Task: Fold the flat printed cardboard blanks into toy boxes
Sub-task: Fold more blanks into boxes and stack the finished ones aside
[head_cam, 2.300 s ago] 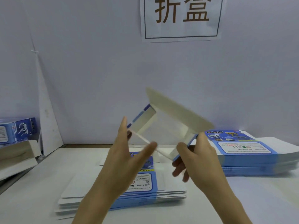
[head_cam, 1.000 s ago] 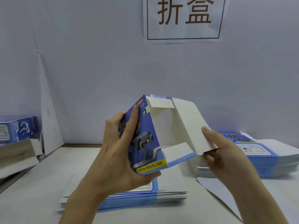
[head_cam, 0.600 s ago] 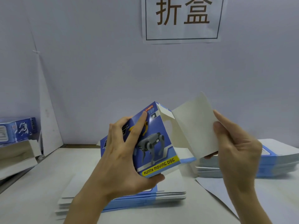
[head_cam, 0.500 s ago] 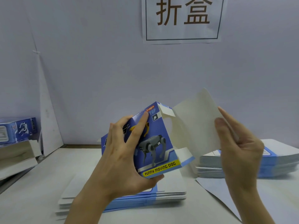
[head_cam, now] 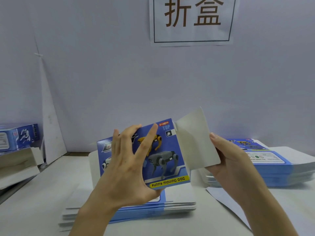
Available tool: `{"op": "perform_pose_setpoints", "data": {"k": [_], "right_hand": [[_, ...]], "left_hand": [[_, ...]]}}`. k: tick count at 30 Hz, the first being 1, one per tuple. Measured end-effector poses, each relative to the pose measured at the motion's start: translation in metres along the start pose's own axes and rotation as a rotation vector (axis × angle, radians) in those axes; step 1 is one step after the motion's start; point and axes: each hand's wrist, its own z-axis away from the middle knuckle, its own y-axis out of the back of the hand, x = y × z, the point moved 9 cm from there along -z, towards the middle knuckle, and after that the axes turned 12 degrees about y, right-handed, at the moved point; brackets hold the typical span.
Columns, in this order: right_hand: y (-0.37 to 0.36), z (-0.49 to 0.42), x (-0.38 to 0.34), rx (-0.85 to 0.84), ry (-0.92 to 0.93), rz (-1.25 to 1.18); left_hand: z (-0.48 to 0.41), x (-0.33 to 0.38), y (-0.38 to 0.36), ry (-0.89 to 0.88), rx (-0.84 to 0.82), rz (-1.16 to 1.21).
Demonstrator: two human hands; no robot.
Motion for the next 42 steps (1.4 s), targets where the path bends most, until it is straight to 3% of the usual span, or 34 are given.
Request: {"op": "perform_pose_setpoints", "data": {"k": [4, 8, 14, 20, 25, 30, 42], "right_hand": [[-0.006, 0.004, 0.009, -0.027, -0.066, 0.010], [0.011, -0.001, 0.008, 0.105, 0.069, 0.422], [0.014, -0.001, 0.001, 0.115, 0.066, 0.354], [0.021, 0.000, -0.012, 0.225, 0.218, 0.425], [0.013, 0.000, -0.011, 0.139, 0.199, 0.361], [0.016, 0.000, -0.022, 0.168, 0.265, 0.353], [-0.039, 0.012, -0.020, -0.117, 0.444, 0.475]], "left_hand": [[0.000, -0.003, 0.001, -0.016, -0.002, 0.002], [0.000, -0.010, 0.008, -0.008, 0.016, 0.011], [0.001, -0.012, -0.001, 0.083, -0.056, 0.097], [0.003, -0.011, -0.010, 0.073, -0.083, 0.088], [0.002, -0.009, -0.002, 0.070, -0.058, 0.102], [0.001, -0.005, 0.004, 0.054, -0.041, 0.094], [0.000, 0.007, 0.002, 0.053, 0.067, -0.065]]}}
